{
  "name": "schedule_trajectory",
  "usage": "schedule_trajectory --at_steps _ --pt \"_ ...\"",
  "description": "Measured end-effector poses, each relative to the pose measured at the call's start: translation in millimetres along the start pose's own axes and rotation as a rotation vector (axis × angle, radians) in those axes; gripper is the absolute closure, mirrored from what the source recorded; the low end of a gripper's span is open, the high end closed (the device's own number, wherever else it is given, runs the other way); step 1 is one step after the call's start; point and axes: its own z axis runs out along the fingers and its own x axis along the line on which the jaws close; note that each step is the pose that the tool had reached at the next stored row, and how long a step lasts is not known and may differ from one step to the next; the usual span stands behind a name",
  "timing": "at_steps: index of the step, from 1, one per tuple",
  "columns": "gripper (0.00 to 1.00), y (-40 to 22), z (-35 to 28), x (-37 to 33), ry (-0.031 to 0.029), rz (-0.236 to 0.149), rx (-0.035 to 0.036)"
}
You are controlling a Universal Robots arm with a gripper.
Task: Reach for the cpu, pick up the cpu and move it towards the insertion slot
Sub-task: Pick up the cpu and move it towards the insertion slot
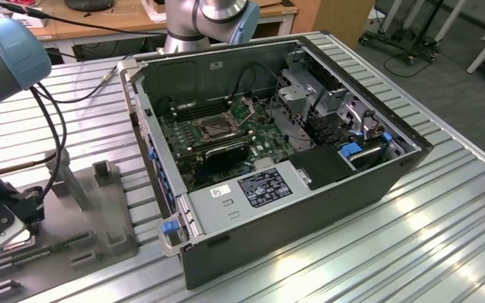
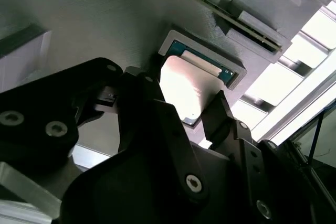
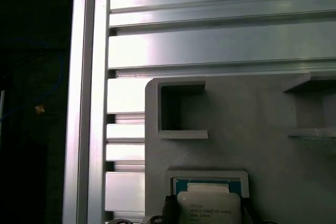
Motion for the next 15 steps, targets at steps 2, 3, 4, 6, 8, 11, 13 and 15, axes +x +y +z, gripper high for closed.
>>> schedule_trajectory --at_steps 2,3,4,6,8,11,13,15 --pt "0.45 0.2 -2.8 0.0 -0.0001 0.000 -0.0001" --pt "0.45 0.3 -4.7 0.0 0.0000 0.000 0.0001" --pt "0.45 0.4 -6.4 0.0 0.0000 0.000 0.0000" --pt "0.45 0.6 -7.8 0.0 -0.0001 0.000 -0.0001" --pt "0.45 0.6 -7.9 0.0 -0.0002 0.000 -0.0001" --pt "0.45 1.2 -16.3 0.0 0.0000 0.000 0.0000" --pt "0.45 1.3 -18.6 0.0 0.0000 0.000 0.0000" --pt "0.45 1.3 -18.7 0.1 0.0001 0.000 0.0001"
